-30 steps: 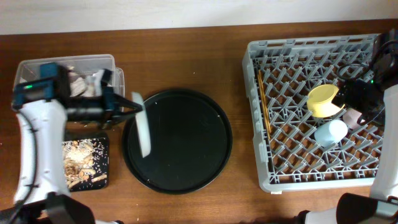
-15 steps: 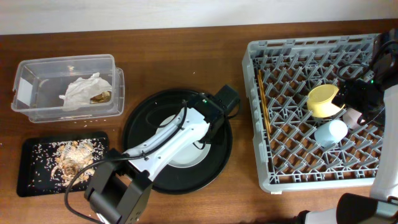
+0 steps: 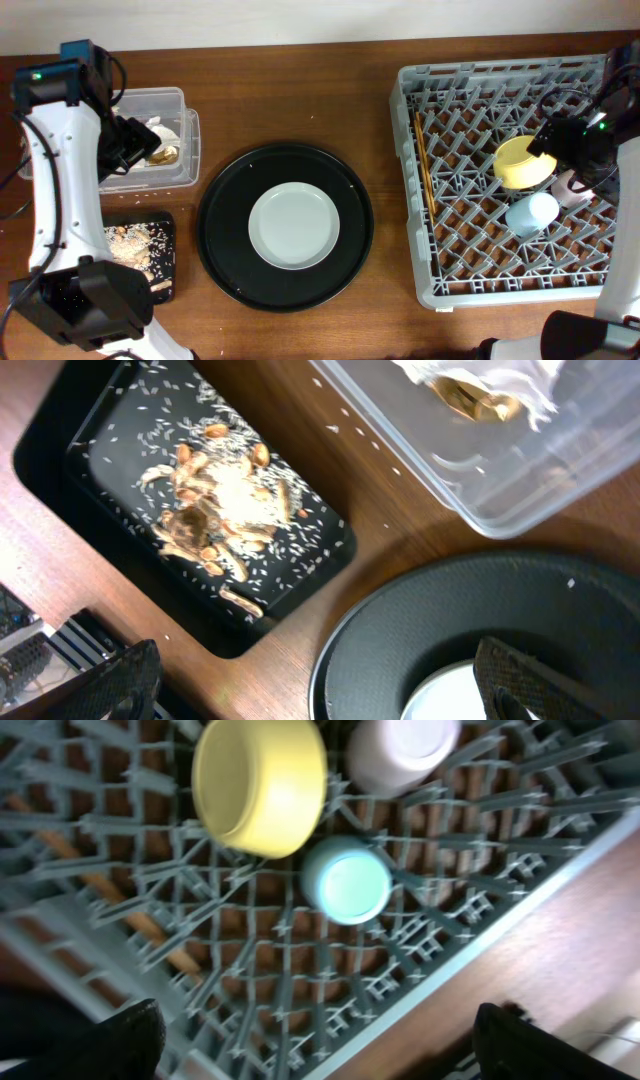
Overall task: Sort waste into correct bins and load items into the dishwasher rack
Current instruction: 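Grasp the white plate rim with the right gripper and lift it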
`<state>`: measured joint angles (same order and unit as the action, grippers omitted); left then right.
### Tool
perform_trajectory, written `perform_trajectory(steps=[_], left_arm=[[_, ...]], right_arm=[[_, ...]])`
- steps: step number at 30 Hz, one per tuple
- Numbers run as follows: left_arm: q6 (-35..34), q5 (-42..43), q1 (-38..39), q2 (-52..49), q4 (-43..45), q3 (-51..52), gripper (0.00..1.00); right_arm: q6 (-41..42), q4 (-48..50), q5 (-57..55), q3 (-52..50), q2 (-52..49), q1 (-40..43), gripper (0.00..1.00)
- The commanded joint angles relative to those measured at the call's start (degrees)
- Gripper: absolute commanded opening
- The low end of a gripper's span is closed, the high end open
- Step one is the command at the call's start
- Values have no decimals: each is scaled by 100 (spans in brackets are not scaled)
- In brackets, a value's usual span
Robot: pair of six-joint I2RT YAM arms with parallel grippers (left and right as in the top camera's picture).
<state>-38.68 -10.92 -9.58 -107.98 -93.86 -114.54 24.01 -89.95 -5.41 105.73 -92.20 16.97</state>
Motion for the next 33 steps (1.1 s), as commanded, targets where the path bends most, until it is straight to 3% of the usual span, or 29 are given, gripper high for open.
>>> perform_trajectory(steps=[1, 2, 4, 6, 7, 9, 11, 12, 15, 17, 19, 26, 30, 33], left_arm=[[-55, 61, -114, 184, -7, -68, 99], [-55, 63, -114, 184, 59, -68, 99], [-55, 61, -114, 184, 57, -68, 99], [-55, 61, -114, 184, 57, -68, 99], [-55, 61, -114, 184, 55, -68, 99], [-55, 61, -114, 184, 57, -68, 99], [-55, 61, -114, 184, 55, -68, 99], [-55, 61, -114, 184, 55, -68, 99], [-55, 61, -114, 184, 55, -68, 99], [-55, 63, -114, 184, 55, -68, 99], [-55, 61, -114, 184, 55, -68, 99], [-55, 61, -114, 184, 57, -68, 99], [-55, 63, -114, 184, 55, -68, 99], [-55, 63, -114, 184, 57, -68, 99]], right_arm=[[-2, -72, 2546, -2, 83, -2, 99], [-328, -83, 3134, -46, 81, -245, 99], [-726, 302, 3029, -203, 72, -1729, 99], [-695, 1449, 2667, -800, -76, -3447, 99], [-9, 2162, 2105, -1209, -262, -4216, 99], [1298, 2824, 820, -1681, -693, -4988, 99], [1572, 3136, 472, -1738, -1292, -5375, 100], [1572, 3198, 470, -1738, -1622, -5442, 86], [1572, 3329, 472, -1738, -2417, -5447, 85], [1569, 3451, 485, -1738, -2815, -5440, 77], [1574, 3547, 468, -1742, -2820, -5440, 45], [1593, 3611, 470, -1762, -3167, -5434, 30], [1591, 3292, 496, -1753, -3119, -5202, 4], [1517, 2833, 750, -1718, -2806, -4627, 4]])
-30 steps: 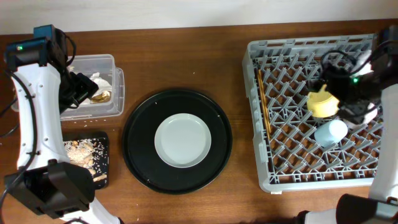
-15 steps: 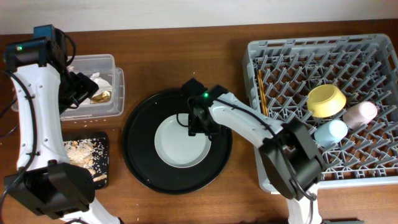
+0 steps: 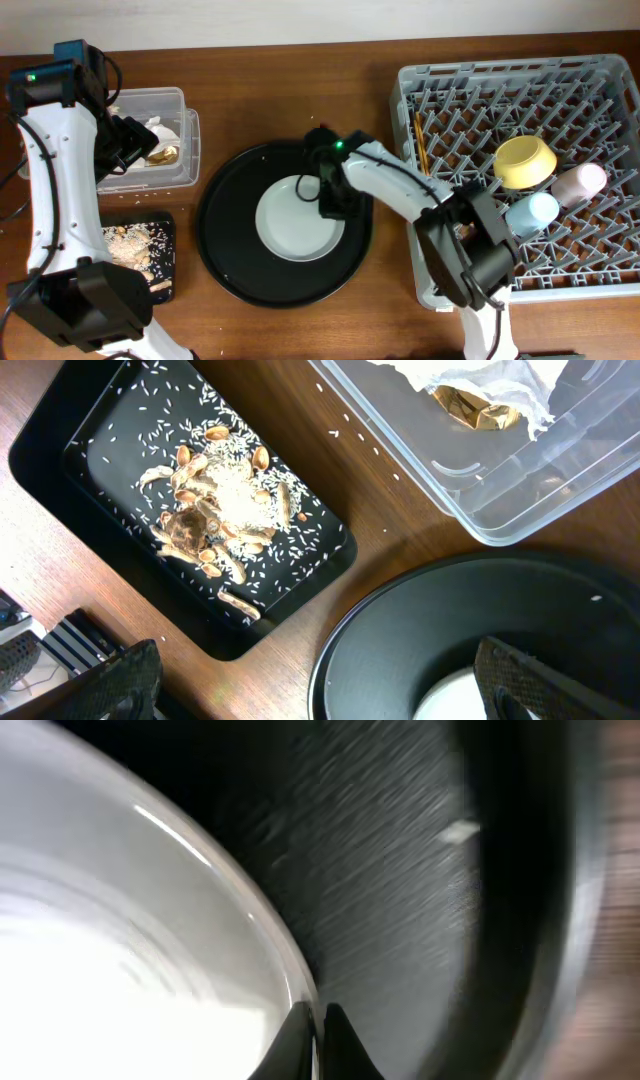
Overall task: Sort waste into correct bins and load items into the dishwasher rack
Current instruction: 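Grasp the white plate rim with the right gripper and lift it, then carry the plate right and stand it upright at the rack's left edge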
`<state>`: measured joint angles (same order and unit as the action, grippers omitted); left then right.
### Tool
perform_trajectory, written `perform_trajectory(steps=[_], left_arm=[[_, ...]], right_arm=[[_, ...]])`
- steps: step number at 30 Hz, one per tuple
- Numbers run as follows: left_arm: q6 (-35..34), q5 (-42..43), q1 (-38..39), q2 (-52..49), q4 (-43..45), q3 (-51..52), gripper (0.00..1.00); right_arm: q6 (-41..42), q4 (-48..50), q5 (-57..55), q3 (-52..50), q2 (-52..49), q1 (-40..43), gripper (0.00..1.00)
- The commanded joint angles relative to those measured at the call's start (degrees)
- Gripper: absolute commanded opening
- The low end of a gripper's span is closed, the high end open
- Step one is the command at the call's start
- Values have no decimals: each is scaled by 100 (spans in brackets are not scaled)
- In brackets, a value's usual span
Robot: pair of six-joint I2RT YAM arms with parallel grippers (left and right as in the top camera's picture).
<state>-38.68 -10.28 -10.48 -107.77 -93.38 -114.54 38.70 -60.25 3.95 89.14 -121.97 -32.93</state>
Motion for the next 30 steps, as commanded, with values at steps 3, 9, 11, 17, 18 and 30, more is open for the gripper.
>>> perform_trajectory(steps=[3, 9, 11, 17, 18, 30], left_arm=[[-55, -2, -24, 162, 7, -68, 99], [-55, -2, -24, 162, 9, -68, 99], [-55, 0, -24, 162, 7, -68, 99], [-55, -2, -24, 162, 7, -68, 99], [-55, -2, -24, 162, 9, -68, 99], [-55, -2, -24, 162, 9, -68, 99]], right_arm=[[-605, -184, 306, -20, 953, 761, 4], [-822, -623, -1790, -13, 3694, 1650, 4], [-570, -761, -2490, -15, 3799, 2079, 4], [798, -787, -4404, -22, 3257, 2470, 4], [857, -774, -4631, -22, 3038, 2470, 4], [850, -529, -5265, -22, 2505, 1757, 4]])
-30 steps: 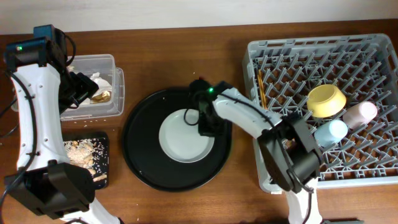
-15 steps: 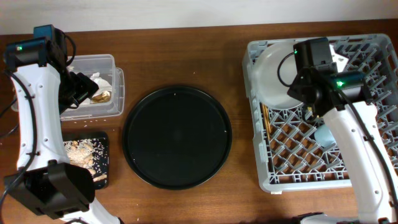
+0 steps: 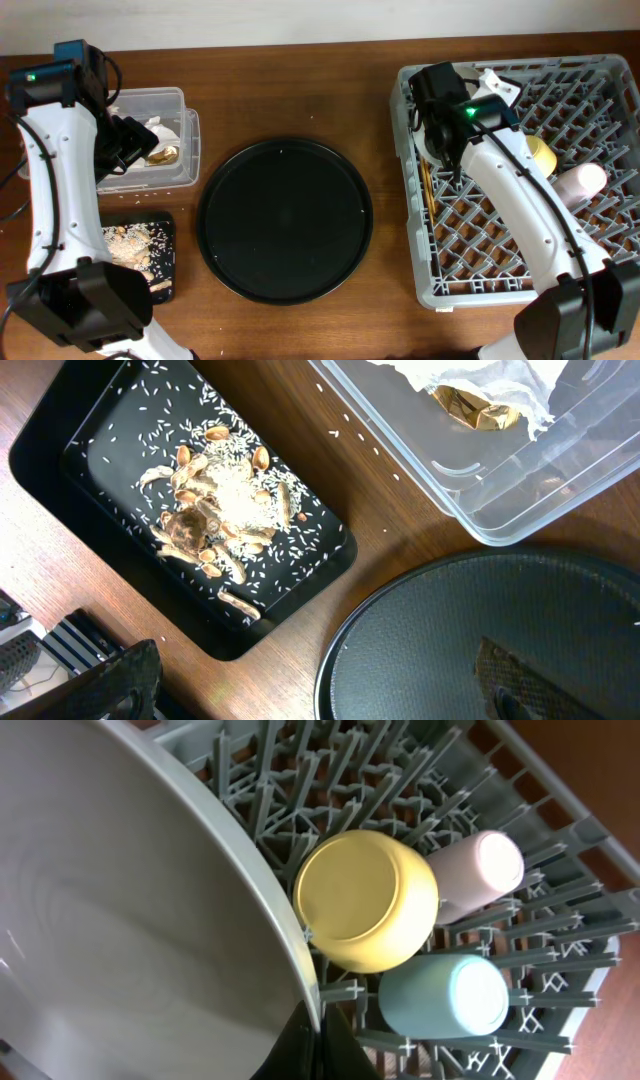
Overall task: Sort waste into correct bins and load items into the dishwasher rack
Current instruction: 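Carry the plate right and stand it upright at the rack's left edge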
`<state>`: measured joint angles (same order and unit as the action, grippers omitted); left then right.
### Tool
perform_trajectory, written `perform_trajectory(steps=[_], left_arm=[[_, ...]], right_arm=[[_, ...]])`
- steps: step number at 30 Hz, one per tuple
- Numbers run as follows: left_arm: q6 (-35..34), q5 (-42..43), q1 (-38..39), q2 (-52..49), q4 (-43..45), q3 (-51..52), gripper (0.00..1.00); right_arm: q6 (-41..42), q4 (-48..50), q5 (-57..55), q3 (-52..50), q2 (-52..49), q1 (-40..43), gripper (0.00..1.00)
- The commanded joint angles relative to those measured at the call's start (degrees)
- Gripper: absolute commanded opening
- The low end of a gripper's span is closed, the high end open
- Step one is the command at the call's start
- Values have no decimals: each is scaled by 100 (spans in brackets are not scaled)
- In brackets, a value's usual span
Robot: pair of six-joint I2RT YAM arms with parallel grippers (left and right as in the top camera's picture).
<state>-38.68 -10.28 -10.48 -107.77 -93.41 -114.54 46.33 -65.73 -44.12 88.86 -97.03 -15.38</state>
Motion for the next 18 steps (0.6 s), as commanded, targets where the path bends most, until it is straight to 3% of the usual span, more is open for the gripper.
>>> perform_trajectory(steps=[1, 7, 13, 14, 15, 17, 18], left_arm=[[-55, -2, -24, 162, 9, -68, 99], [-55, -2, -24, 162, 11, -68, 99], [-55, -2, -24, 162, 11, -68, 99], [-55, -2, -24, 162, 9, -68, 99], [-55, -2, -24, 162, 9, -68, 99], [-55, -2, -24, 162, 9, -68, 99], [-55, -2, -24, 162, 9, -68, 99]], right_arm=[[48, 63, -466, 4, 9, 2, 4], [-105, 116, -4, -31, -728, -4, 4], [-328, -529, 1025, 691, 85, -4, 12], [-758, -516, 1657, 938, 306, -2, 17], [-1132, -509, 2367, 1185, 518, -2, 38], [-1311, -503, 2765, 1392, 780, 2, 77], [-1309, -490, 2686, 1412, 911, 26, 79]])
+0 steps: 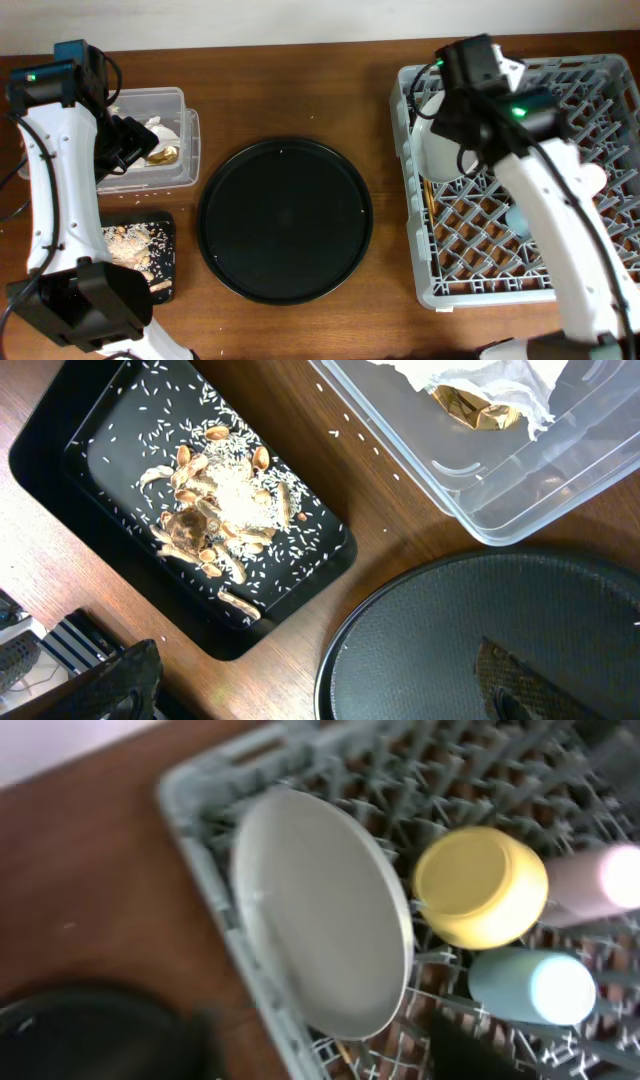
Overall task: Sort waste into correct bins and load items into the dishwasher rack
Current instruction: 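Carry the plate right and stand it upright at the rack's left edge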
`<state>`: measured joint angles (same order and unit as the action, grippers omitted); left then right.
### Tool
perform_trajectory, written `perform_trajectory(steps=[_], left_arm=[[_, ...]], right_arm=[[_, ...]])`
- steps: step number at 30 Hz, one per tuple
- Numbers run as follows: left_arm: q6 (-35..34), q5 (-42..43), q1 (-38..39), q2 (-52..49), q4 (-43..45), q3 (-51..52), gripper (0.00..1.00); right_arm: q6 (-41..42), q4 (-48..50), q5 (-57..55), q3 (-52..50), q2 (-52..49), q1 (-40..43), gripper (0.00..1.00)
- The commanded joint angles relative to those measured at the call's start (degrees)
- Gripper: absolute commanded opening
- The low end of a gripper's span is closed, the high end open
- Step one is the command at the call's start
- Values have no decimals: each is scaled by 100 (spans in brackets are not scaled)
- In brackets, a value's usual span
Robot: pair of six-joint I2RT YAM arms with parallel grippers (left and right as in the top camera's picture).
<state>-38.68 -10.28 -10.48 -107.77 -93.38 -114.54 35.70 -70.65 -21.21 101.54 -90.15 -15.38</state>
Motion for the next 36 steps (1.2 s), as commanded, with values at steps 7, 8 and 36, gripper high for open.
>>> perform_trajectory(steps=[7, 8, 36], left_arm=[[-55, -2, -24, 162, 9, -68, 99], [-55, -2, -24, 162, 7, -68, 99], [-55, 0, -24, 162, 9, -68, 99]], right_arm=[[-833, -15, 2420, 90, -809, 2179, 4], [-929, -17, 2677, 90, -1049, 2223, 4], [-2162, -1113, 3707, -3576, 3375, 2212, 99]])
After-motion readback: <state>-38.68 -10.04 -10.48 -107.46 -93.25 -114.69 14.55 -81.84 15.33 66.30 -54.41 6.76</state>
